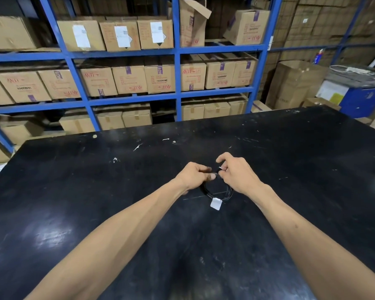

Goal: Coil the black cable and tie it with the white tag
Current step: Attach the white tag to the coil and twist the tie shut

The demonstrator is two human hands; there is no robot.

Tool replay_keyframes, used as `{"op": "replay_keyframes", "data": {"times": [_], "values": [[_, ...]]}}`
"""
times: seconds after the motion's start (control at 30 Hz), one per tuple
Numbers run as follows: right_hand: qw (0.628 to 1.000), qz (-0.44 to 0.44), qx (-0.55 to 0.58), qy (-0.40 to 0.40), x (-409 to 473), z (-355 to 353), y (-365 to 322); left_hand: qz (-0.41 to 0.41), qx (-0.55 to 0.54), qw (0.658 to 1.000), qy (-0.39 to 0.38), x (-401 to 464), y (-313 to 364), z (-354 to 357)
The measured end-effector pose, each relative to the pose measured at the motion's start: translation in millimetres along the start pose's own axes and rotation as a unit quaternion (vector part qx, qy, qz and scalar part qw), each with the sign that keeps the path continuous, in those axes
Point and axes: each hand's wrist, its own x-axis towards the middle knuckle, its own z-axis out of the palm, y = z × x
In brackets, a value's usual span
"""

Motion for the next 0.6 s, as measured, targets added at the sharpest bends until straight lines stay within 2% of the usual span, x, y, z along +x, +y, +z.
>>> {"op": "replay_keyframes", "data": {"times": [0.07, 0.1, 0.2, 0.27, 0.33, 0.43, 0.6], "values": [[0.998, 0.037, 0.045, 0.018, 1, 2, 7, -0.052, -0.114, 0.992, -0.015, -1, -5, -3], [0.995, 0.061, 0.073, 0.024, 0, 3, 10, -0.074, -0.139, 0.987, -0.031, -1, -9, -6], [0.97, 0.146, 0.189, 0.042, -2, 9, 21, -0.11, -0.116, 0.981, -0.111, -2, -25, -9], [0.937, 0.205, 0.28, 0.046, -3, 17, 29, -0.134, -0.091, 0.979, -0.125, -3, -37, -8], [0.917, 0.246, 0.31, 0.049, -4, 28, 40, -0.147, -0.09, 0.978, -0.114, -1, -46, -7], [0.918, 0.289, 0.27, 0.037, -4, 47, 54, -0.171, -0.056, 0.98, -0.087, 6, -53, -7], [0.904, 0.328, 0.275, -0.008, 11, 83, 61, -0.239, -0.021, 0.971, -0.016, 17, -70, -6]]}}
